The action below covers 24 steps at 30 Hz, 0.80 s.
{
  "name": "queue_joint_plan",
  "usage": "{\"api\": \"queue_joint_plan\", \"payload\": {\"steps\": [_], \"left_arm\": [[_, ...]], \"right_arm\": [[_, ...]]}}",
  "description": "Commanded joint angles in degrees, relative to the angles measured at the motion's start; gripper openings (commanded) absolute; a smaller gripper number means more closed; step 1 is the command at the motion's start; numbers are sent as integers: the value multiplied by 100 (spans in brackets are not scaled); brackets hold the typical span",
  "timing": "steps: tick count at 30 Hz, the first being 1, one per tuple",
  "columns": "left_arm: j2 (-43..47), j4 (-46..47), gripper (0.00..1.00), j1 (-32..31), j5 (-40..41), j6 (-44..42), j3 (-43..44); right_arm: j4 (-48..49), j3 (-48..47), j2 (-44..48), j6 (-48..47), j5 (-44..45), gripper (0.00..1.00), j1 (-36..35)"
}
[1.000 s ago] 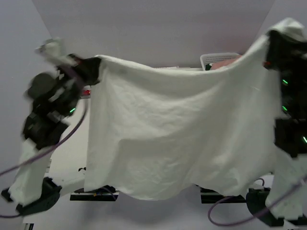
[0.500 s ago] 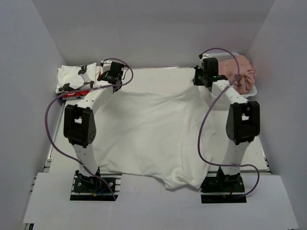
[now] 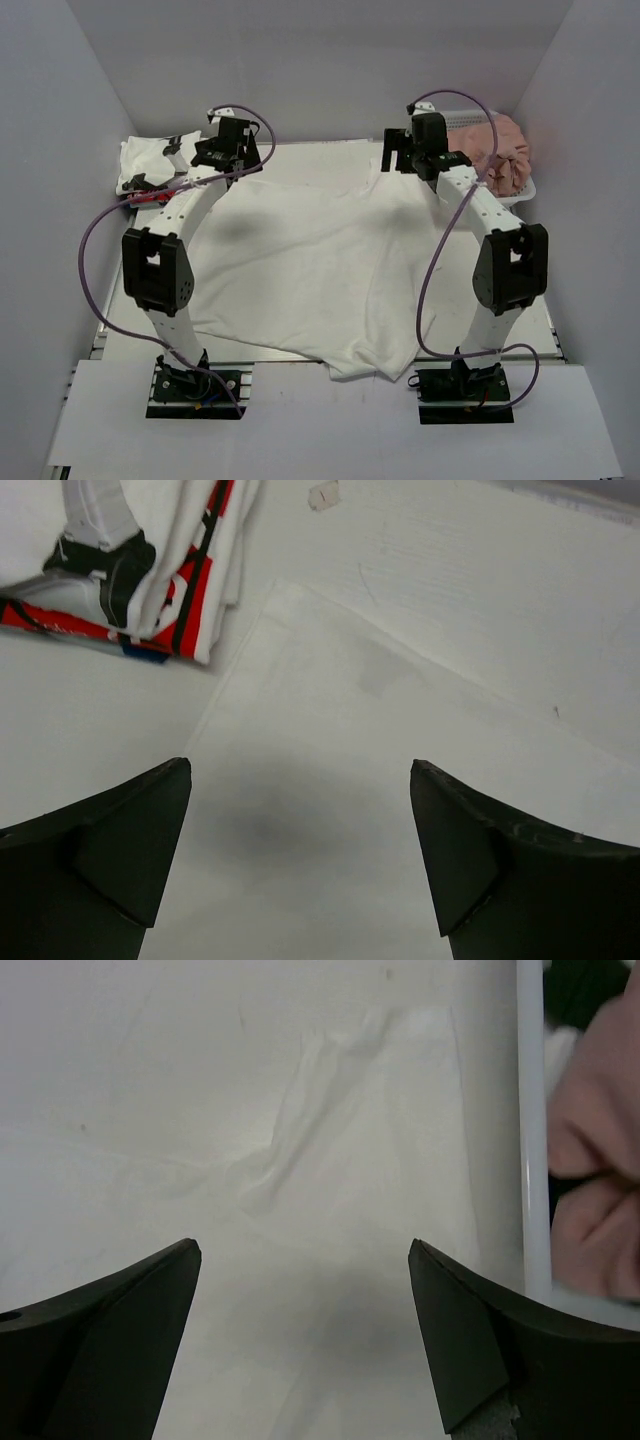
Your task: Fold and stack the t-shirts
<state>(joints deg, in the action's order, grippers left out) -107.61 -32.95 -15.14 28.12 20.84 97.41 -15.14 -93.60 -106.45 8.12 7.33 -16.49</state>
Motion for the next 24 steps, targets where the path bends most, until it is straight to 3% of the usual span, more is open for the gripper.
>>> {"api": "queue_joint_plan", "payload": {"steps": [1,4,10,15,24], "left_arm": [[723,105,100,-68,-594,-20,-703],[978,577,100,-68,-851,113,-1827],[892,772,100,-68,-1063,341,-2243],[400,983,100,46,-1152,447,-2296],[-1241,669,100,160,-844,737,-1120]], "right_arm": [[-754,657,580,725,330,90,-56],[-710,1799,889,1147,226,90,-21],[-640,2705,890,1350,-21,90,-21],[-675,2655,294,1350,328,90,6],[-693,1768,-903,1095,190,90,339]]}}
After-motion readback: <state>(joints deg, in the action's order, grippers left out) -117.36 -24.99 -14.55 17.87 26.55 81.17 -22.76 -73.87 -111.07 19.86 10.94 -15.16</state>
